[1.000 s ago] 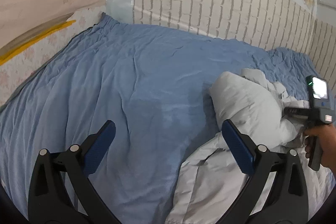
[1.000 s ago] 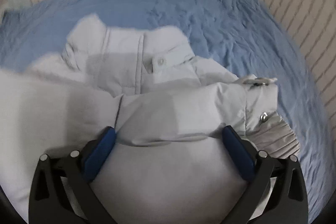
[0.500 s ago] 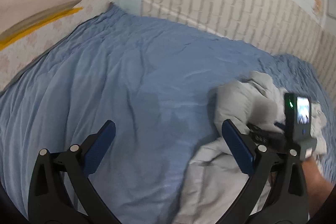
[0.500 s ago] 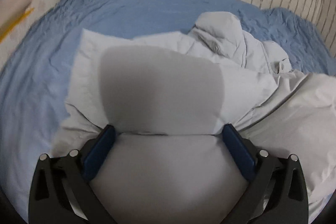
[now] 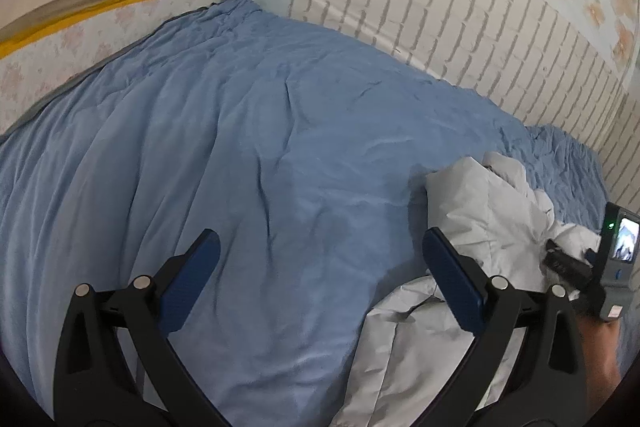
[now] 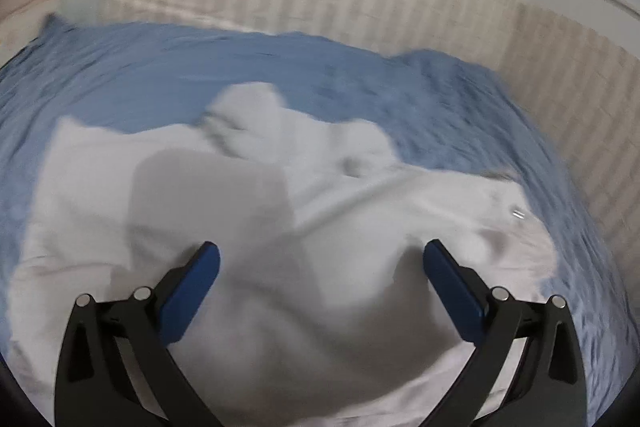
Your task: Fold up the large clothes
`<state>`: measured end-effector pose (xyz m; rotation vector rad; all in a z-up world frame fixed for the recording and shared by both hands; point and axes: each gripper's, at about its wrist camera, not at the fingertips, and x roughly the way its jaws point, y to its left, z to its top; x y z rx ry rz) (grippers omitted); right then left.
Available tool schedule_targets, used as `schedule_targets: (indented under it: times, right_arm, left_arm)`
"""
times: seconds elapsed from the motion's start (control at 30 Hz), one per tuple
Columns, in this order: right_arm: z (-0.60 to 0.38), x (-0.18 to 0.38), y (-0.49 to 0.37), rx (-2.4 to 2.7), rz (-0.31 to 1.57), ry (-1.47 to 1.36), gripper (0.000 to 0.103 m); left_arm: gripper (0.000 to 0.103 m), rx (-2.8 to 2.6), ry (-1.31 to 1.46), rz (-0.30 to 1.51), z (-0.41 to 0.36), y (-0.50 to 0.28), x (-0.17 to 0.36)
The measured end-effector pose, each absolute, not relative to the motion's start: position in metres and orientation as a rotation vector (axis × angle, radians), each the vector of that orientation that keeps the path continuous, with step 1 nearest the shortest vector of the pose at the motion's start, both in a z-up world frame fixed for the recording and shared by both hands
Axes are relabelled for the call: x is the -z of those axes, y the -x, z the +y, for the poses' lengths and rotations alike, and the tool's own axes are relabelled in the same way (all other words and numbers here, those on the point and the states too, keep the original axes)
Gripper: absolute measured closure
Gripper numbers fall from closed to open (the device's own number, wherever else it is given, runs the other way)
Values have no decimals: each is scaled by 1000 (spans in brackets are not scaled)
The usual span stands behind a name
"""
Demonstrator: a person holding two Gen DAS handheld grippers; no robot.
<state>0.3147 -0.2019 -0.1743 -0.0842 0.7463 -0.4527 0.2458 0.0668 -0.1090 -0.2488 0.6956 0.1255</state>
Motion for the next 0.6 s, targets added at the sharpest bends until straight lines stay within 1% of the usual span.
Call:
schedule_targets:
  times: [0.13,0.23,0.3,0.37,0.47,0.6]
  right_arm:
    - [-218,154,-308,571,648,160,2]
    - [-222,146,-317,585,643,185,2]
    - [-228,156,-328,583,709,185,2]
    - [-234,192,-346,524,900,192,2]
    - [-224,207,-349,522,905,320,2]
    - [-236,211,-350,503,938,228,2]
  left_arm:
    - [3,-130,240,698,67,-246,110]
    - [3,-145,232,695,67,-244,110]
    - [3,-156,221,696,66,-244,110]
    - [3,-161,212,697,66,-245,110]
    - [3,-179,201,698,67,-245,112]
    - [3,-186,204,697,69,-245,112]
